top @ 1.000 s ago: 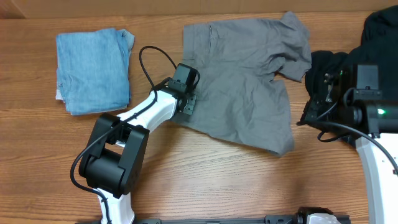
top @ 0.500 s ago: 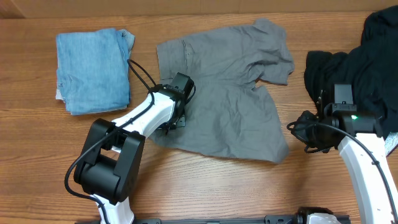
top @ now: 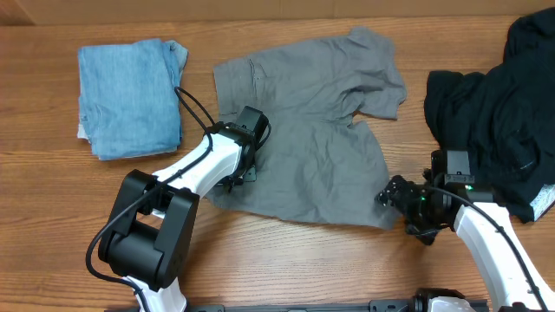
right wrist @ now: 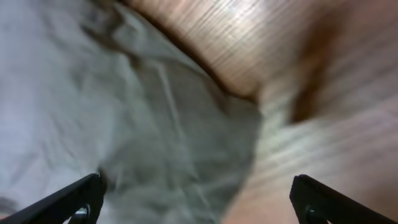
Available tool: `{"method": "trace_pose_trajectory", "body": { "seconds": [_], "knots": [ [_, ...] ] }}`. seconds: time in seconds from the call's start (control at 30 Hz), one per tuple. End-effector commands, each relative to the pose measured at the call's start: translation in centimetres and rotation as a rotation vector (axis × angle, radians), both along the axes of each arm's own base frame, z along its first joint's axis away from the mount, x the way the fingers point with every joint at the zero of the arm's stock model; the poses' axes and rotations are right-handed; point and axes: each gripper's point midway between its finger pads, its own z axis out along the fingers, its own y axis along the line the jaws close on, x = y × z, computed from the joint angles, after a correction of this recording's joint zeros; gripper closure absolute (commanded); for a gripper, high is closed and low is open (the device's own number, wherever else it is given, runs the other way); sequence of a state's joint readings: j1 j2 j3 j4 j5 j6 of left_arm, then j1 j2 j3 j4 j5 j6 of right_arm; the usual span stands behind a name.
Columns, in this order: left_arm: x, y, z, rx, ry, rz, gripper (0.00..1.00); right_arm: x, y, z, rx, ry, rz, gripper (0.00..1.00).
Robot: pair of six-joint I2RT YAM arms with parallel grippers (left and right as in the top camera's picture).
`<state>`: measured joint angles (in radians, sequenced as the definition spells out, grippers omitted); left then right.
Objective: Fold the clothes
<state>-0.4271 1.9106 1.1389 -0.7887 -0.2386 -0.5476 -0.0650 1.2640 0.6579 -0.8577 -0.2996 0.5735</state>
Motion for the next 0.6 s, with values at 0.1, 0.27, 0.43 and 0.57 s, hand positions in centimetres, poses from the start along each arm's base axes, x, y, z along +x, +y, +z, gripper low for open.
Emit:
{"method": "trace_pose_trajectory", "body": {
  "seconds": [0.1, 0.27, 0.43, 0.57],
  "knots": [
    [-6.3, 1.6, -4.6, 0.034, 0.25, -0.011, 0.96, 0.5, 0.6, -1.5, 0.048, -0.043, -0.026, 0.01],
    [-6.4, 1.6, -4.6, 0.035, 0.254, -0.014, 0.96, 1.6, 0.5, -3.0, 0.045, -0.039, -0.022, 0.3],
    [-6.4, 1.6, -4.6, 0.036, 0.255, -0.014, 0.96, 2.3, 0.4, -3.7, 0.044, -0.04, -0.023, 0.91],
    [-6.4, 1.7, -4.6, 0.036, 0.256, -0.013, 0.96, 5.0, -0.9, -1.0, -0.033, -0.084, -0.03, 0.96]
  ]
}}
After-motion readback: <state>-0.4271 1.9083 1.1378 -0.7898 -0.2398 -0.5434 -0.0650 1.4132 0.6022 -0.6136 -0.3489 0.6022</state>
